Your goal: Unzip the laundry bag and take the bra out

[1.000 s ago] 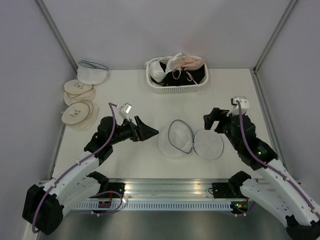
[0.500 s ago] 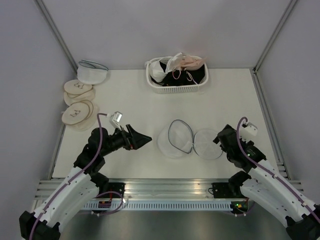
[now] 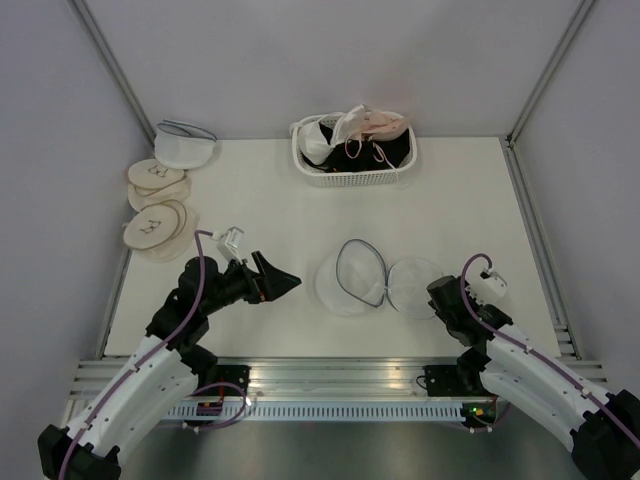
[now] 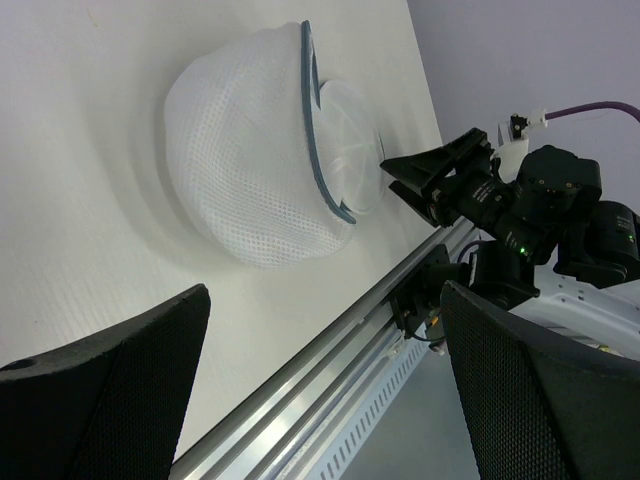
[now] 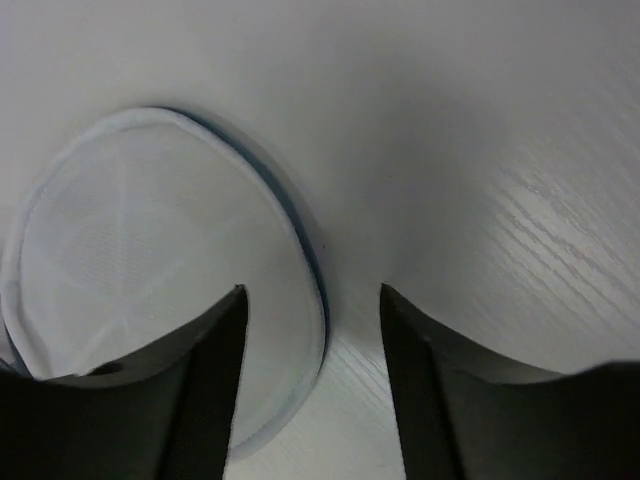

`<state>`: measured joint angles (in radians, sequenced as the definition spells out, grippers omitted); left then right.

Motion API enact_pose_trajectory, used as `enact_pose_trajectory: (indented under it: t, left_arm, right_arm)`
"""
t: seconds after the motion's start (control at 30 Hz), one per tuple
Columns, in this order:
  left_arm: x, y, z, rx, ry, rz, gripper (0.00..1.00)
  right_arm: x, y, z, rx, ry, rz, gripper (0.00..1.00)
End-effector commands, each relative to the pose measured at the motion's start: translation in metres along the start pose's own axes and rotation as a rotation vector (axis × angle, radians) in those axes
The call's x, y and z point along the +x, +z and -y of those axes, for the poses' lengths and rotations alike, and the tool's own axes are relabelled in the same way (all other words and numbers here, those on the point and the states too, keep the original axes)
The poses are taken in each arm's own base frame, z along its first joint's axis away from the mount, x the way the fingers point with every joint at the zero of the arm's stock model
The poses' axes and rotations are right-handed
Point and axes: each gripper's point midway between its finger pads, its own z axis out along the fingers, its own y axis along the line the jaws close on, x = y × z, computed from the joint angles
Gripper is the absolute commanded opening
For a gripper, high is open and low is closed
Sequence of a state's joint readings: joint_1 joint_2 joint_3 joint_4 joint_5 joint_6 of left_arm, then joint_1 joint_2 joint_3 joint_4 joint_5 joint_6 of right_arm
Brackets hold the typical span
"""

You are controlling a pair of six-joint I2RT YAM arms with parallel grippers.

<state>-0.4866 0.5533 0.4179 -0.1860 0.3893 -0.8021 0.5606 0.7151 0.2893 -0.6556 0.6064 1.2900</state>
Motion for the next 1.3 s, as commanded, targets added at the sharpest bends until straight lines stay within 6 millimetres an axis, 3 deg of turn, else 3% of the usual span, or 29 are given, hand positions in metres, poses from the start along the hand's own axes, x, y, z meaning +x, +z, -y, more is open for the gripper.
enact_pose_trajectory:
  t: [0.0,0.1,0.17,0.2,0.33,0.43,0.5,0.53,0.57,0.67,0.77,0.83,0.93,1.07,1.27]
  left_arm:
    - [-0.009,0.001,0.002,-0.015,0.002,0.028,1.00]
    - [-0.008,0.002,0.001,-0.019,0.002,0.022,1.00]
    - [-0.008,0.002,0.000,-0.022,0.000,0.023,1.00]
    - [-0.007,0.002,0.000,-0.021,0.000,0.022,1.00]
    - [-0.006,0.002,-0.001,-0.024,-0.003,0.019,1.00]
    - [-0.006,0.002,0.001,-0.015,-0.001,0.018,1.00]
    - [-0.007,0.000,0.002,-0.012,0.000,0.023,1.00]
    - [-0.009,-0.001,0.004,-0.010,0.003,0.031,1.00]
    - [-0.010,-0.001,0.005,-0.007,0.004,0.036,1.00]
    - [-0.014,-0.003,0.009,-0.001,0.012,0.046,1.00]
    - [-0.014,-0.003,0.009,-0.005,0.010,0.045,1.00]
    - [-0.014,-0.004,0.010,-0.005,0.010,0.045,0.99]
    - [-0.013,-0.004,0.007,-0.011,0.006,0.045,1.00]
    - [-0.010,-0.003,0.004,-0.015,0.001,0.037,1.00]
    - [-0.008,0.001,-0.001,-0.033,-0.003,0.018,1.00]
  right_arm:
    - [-0.001,0.000,-0.024,-0.097,0.088,0.004,0.53]
    - [0.000,0.003,-0.023,-0.103,0.089,0.012,0.34]
    - [-0.002,0.006,-0.019,-0.084,0.080,0.028,0.12]
    - [-0.001,0.006,-0.018,-0.078,0.073,0.026,0.07]
    - [-0.011,0.001,-0.023,-0.086,0.052,0.052,0.00]
    - [-0.042,-0.015,-0.031,-0.094,0.025,0.140,0.01]
    - [-0.071,-0.036,-0.051,-0.155,0.023,0.209,0.00]
    - [-0.088,-0.052,-0.073,-0.238,-0.011,0.238,0.00]
    - [-0.095,-0.059,-0.077,-0.251,-0.049,0.254,0.00]
    - [-0.108,-0.092,-0.135,-0.486,-0.155,0.251,0.00]
    - [-0.113,-0.099,-0.157,-0.465,-0.193,0.203,0.00]
    - [-0.109,-0.085,-0.144,-0.357,-0.218,0.185,0.32]
    - [-0.096,-0.066,-0.120,-0.273,-0.164,0.174,0.52]
    - [-0.067,-0.043,-0.084,-0.211,-0.110,0.132,0.53]
    - [-0.017,-0.015,-0.055,-0.181,-0.112,0.012,0.52]
